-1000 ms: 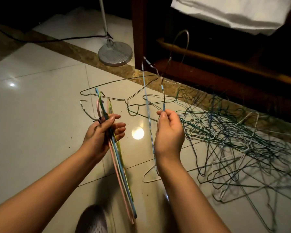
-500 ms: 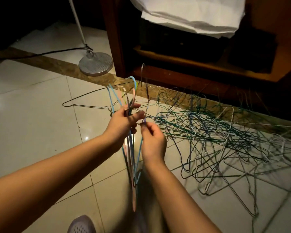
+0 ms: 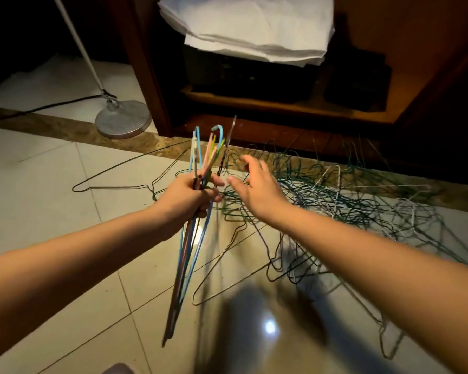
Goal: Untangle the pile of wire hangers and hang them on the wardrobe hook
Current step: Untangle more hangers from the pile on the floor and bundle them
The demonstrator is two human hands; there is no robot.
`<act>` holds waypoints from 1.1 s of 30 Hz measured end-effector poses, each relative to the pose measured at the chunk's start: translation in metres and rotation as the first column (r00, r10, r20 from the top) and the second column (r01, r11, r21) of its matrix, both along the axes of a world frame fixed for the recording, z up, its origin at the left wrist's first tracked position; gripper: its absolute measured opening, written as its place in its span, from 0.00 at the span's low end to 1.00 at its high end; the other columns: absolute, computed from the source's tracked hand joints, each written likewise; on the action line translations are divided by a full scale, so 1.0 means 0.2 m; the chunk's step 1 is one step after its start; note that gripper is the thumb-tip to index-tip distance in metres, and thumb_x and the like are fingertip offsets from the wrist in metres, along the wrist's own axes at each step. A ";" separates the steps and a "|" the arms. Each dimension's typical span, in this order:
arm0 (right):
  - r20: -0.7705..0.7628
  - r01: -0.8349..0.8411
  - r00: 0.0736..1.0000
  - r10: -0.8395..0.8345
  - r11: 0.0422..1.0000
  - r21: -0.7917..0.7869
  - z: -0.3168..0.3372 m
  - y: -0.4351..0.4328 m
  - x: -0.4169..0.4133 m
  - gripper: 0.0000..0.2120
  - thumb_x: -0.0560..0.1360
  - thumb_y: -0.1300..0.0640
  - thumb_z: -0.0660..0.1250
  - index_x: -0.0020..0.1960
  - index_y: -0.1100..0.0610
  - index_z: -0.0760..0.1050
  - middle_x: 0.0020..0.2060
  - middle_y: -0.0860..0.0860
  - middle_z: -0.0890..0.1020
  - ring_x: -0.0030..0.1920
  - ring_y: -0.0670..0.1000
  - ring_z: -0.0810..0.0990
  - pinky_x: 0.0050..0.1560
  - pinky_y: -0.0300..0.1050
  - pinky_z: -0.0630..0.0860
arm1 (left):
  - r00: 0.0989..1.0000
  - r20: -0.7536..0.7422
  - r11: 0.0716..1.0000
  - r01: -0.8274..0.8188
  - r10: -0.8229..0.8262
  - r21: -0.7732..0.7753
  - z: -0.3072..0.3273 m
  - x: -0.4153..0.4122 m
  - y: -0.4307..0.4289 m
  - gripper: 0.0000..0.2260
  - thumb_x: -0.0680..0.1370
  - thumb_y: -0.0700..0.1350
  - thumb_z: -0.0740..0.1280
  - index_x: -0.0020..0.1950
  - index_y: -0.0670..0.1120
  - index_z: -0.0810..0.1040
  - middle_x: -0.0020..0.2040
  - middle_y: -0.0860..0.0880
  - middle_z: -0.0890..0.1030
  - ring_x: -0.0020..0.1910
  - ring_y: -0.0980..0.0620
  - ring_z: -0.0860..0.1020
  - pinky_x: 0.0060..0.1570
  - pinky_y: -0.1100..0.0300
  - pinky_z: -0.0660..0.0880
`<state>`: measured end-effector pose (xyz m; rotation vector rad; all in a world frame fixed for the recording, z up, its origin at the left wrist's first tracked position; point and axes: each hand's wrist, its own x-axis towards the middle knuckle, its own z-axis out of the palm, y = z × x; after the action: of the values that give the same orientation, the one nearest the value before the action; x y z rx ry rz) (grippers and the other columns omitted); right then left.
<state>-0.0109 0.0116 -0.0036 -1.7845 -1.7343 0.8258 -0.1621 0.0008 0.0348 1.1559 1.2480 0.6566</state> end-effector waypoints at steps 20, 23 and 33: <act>-0.086 0.022 0.996 -0.028 0.997 -0.077 0.10 -0.28 0.77 0.09 0.76 0.51 0.65 0.55 0.52 0.70 0.48 0.49 0.75 0.49 0.49 0.74 0.45 0.39 0.72 | 0.885 0.015 0.885 0.466 -0.465 -0.005 0.02 0.56 -0.07 0.08 0.77 0.32 0.59 0.44 0.44 0.73 0.34 0.46 0.75 0.25 0.58 0.67 0.24 0.68 0.66; -0.234 -0.083 0.972 0.019 0.960 -0.268 0.07 -0.34 0.73 0.14 0.79 0.54 0.59 0.62 0.59 0.71 0.52 0.53 0.76 0.50 0.50 0.75 0.43 0.37 0.73 | 0.868 0.011 0.867 0.497 -0.497 -0.016 0.00 0.60 -0.12 0.07 0.76 0.32 0.60 0.45 0.43 0.72 0.34 0.47 0.75 0.26 0.58 0.67 0.25 0.67 0.66; 0.070 0.016 0.997 -0.012 0.999 -0.048 0.02 -0.39 0.84 0.12 0.69 0.38 0.66 0.44 0.46 0.75 0.48 0.52 0.77 0.52 0.52 0.73 0.55 0.49 0.72 | 0.910 -0.035 0.909 0.411 -0.414 -0.063 -0.04 0.63 -0.17 0.06 0.76 0.34 0.62 0.44 0.44 0.72 0.31 0.51 0.79 0.29 0.56 0.71 0.28 0.64 0.69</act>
<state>0.1562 -0.0660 0.0013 -1.8759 -1.7575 0.8157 -0.0353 -0.0333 0.0273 1.3440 1.0074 0.2767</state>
